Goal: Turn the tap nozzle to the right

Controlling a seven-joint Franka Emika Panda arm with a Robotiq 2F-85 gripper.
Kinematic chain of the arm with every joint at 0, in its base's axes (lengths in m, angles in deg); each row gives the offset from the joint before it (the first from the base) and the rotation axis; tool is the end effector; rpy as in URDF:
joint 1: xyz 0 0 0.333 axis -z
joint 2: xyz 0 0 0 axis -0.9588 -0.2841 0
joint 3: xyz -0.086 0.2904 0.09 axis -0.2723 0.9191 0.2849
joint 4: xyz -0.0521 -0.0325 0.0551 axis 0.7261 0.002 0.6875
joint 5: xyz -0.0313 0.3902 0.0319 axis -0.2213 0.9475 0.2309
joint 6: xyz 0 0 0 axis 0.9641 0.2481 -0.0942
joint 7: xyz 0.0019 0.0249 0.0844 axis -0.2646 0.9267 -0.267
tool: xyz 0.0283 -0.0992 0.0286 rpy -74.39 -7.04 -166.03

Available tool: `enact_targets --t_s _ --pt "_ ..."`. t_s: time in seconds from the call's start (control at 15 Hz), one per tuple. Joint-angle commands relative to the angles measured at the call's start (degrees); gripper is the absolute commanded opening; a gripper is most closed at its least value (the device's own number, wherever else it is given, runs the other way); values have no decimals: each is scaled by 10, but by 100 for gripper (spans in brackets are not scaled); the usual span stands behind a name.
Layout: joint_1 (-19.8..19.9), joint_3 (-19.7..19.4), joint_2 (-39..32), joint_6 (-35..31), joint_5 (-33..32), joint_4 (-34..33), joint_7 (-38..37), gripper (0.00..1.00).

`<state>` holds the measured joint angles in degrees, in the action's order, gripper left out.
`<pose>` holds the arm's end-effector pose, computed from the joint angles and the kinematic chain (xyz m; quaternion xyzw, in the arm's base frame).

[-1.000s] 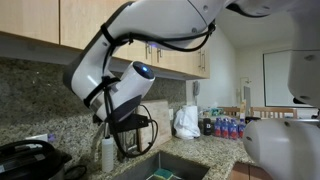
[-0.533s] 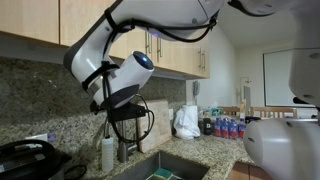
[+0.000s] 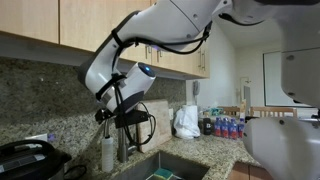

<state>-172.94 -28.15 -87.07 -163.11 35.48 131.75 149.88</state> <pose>0.5045 0.1452 0.4249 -0.8850 -0.0160 -0.4653 0.0002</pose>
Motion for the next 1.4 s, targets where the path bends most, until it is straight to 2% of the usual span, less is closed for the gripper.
enact_targets --t_s 0.0,0.4,0.73,0.93,1.0,1.33 --pt "52 22 -71 101 -29 -18 -45 100" --pt "60 -26 -165 219 -164 -71 -220 100" --pt "61 -98 -271 324 -250 -105 -432 100" --pt "54 -132 -300 394 -299 -115 -510 100" --pt "58 -115 -250 372 -388 -109 -567 100" --pt "55 -118 -212 394 -577 -113 -729 100"
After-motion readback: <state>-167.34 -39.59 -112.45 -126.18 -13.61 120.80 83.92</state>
